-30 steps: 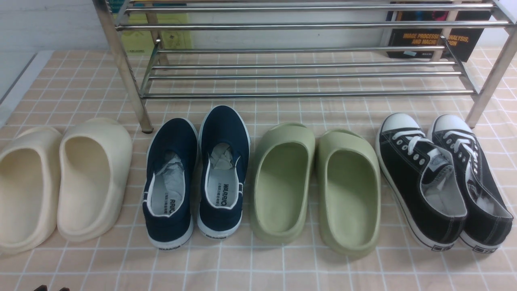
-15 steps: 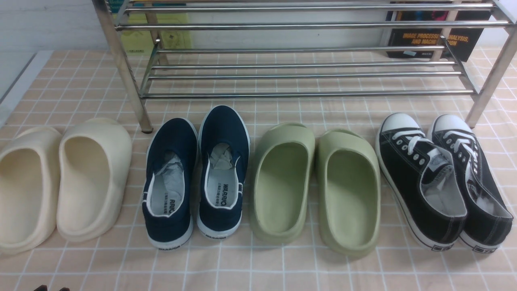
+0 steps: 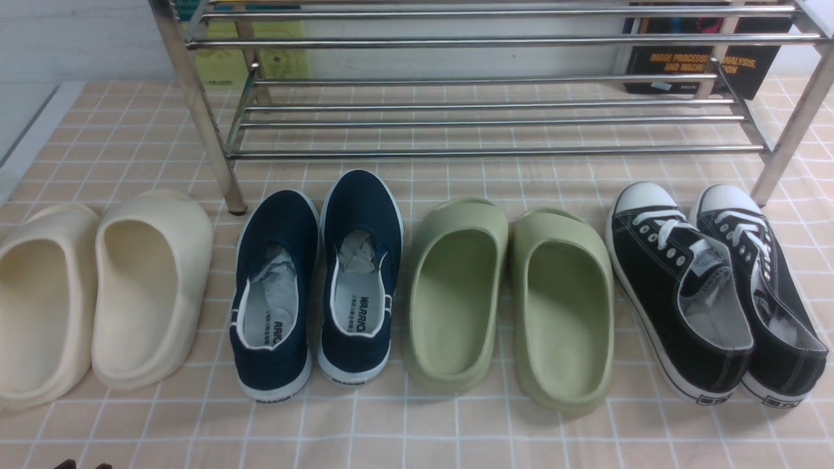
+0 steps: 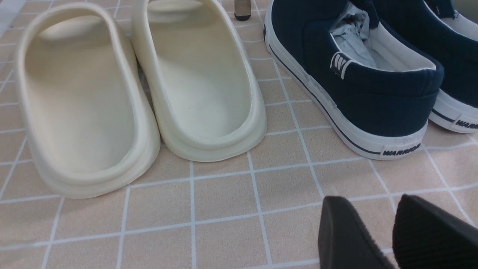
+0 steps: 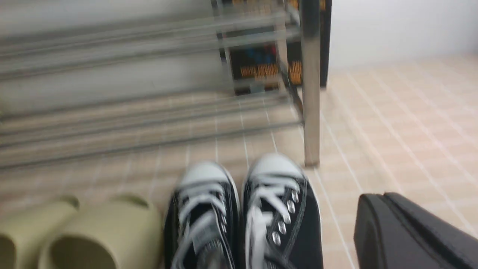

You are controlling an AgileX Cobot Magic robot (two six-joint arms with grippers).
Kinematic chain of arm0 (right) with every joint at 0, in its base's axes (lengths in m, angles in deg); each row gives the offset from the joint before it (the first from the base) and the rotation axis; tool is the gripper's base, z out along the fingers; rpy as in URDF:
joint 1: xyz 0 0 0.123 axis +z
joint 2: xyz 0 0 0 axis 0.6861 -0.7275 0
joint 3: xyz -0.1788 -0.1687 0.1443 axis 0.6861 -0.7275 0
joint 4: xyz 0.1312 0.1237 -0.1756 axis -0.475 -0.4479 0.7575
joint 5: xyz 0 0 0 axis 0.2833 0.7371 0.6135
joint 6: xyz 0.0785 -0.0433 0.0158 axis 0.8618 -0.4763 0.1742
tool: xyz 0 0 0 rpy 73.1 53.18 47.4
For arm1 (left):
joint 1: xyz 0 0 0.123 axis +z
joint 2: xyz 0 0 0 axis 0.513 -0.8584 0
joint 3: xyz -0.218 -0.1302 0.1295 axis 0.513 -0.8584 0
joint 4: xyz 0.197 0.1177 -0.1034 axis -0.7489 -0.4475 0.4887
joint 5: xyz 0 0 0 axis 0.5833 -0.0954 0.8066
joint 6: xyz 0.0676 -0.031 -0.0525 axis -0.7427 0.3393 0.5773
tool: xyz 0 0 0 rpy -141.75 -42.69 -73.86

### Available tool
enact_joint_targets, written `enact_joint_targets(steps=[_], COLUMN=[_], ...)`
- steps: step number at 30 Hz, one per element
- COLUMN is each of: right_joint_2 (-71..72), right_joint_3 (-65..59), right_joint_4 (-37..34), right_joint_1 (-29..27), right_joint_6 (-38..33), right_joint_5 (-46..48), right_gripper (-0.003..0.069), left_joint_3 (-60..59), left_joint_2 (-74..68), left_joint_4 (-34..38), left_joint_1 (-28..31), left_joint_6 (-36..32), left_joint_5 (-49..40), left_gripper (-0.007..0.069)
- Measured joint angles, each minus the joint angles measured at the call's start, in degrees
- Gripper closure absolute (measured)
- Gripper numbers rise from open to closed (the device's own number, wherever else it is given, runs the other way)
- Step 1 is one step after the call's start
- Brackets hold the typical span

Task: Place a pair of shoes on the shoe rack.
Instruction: Use the right arm to grab the shoe closest to it

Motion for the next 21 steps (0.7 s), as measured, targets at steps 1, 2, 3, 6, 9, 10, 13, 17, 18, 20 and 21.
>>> enact_joint_targets(steps=[1, 2, 3, 6, 9, 10, 13, 17, 18, 20, 21], right_joint_2=[-4.31, -8.06, -11.24, -20.30, -28.72, -30.30, -37.31, -43.75, -45.38, -47.96, -50.16], right_joint_3=[1.63, 3.54, 5.44, 11.76, 17.97, 19.56, 24.53, 28.66, 29.24, 29.83, 30.18], right_joint_4=[-1.39, -3.15, -5.13, -9.85, -14.07, -14.96, -16.19, -14.01, -13.25, -12.49, -11.97], right_joint_1=[0.15, 0.76, 1.63, 5.41, 9.52, 10.32, 14.03, 16.75, 17.04, 17.10, 17.17], right_joint_6=[-0.07, -0.55, -1.82, -9.49, -17.42, -18.71, -20.62, -21.04, -21.08, -21.15, -21.19], right_joint_5=[3.95, 7.23, 10.84, 21.34, 27.50, 28.61, 30.03, 27.50, 26.49, 25.15, 23.88], right_gripper=[0.0677, 0.0676, 0.0676, 0.0673, 0.0659, 0.0651, 0.0570, 0.0399, 0.0351, 0.0282, 0.0235], left_joint_3=[0.00, 0.00, 0.00, 0.00, 0.00, 0.00, 0.00, 0.00, 0.00, 0.00, 0.00], left_joint_2=[0.00, 0.00, 0.00, 0.00, 0.00, 0.00, 0.00, 0.00, 0.00, 0.00, 0.00], left_joint_4=[0.00, 0.00, 0.00, 0.00, 0.00, 0.00, 0.00, 0.00, 0.00, 0.00, 0.00], left_joint_1=[0.00, 0.00, 0.00, 0.00, 0.00, 0.00, 0.00, 0.00, 0.00, 0.00, 0.00], left_joint_6=[0.00, 0.00, 0.00, 0.00, 0.00, 0.00, 0.00, 0.00, 0.00, 0.00, 0.00], left_joint_5=[0.00, 0.00, 0.00, 0.00, 0.00, 0.00, 0.00, 0.00, 0.00, 0.00, 0.00], left_gripper=[0.0384, 0.0384, 0.0384, 0.0384, 0.0384, 0.0384, 0.0384, 0.0384, 0.0384, 0.0384, 0.0384])
